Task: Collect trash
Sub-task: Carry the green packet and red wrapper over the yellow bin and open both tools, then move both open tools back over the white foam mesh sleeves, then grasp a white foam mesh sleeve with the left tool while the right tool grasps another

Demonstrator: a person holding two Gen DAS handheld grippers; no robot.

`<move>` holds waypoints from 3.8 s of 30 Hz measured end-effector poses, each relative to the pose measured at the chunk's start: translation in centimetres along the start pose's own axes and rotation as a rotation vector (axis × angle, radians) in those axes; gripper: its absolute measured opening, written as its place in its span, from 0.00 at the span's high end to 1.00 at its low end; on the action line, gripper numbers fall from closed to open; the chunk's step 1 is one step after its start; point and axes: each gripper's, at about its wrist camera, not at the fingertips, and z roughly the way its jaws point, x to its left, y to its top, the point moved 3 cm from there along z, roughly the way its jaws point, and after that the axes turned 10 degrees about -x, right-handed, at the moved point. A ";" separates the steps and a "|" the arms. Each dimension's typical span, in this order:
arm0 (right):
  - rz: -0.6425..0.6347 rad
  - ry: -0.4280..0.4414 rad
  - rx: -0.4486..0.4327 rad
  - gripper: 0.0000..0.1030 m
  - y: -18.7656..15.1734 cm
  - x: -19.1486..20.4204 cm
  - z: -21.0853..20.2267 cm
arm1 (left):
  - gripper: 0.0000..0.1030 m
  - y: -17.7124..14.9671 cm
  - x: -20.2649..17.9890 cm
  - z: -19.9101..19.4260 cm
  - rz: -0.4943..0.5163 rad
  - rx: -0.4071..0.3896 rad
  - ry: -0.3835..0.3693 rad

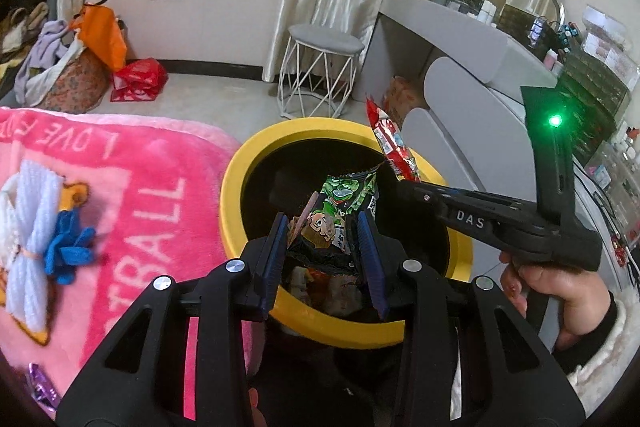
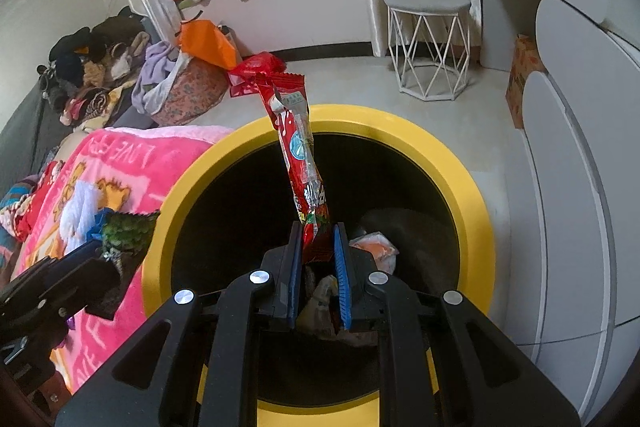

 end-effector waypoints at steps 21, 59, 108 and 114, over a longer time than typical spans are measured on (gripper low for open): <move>0.058 -0.009 -0.031 0.50 0.6 -1.0 -0.5 | 0.19 0.1 2.5 -1.2 -0.112 -0.070 0.051; -0.223 0.291 -0.179 0.38 0.8 15.6 -4.9 | 0.10 1.1 13.5 -13.6 -0.234 -0.279 0.350; -0.160 0.524 0.169 0.83 0.4 27.8 11.6 | 0.52 -2.4 25.8 -9.3 -0.542 -0.038 0.318; -0.162 0.547 0.116 0.87 0.3 27.3 9.2 | 0.87 -3.1 25.5 -9.4 -0.548 -0.040 0.316</move>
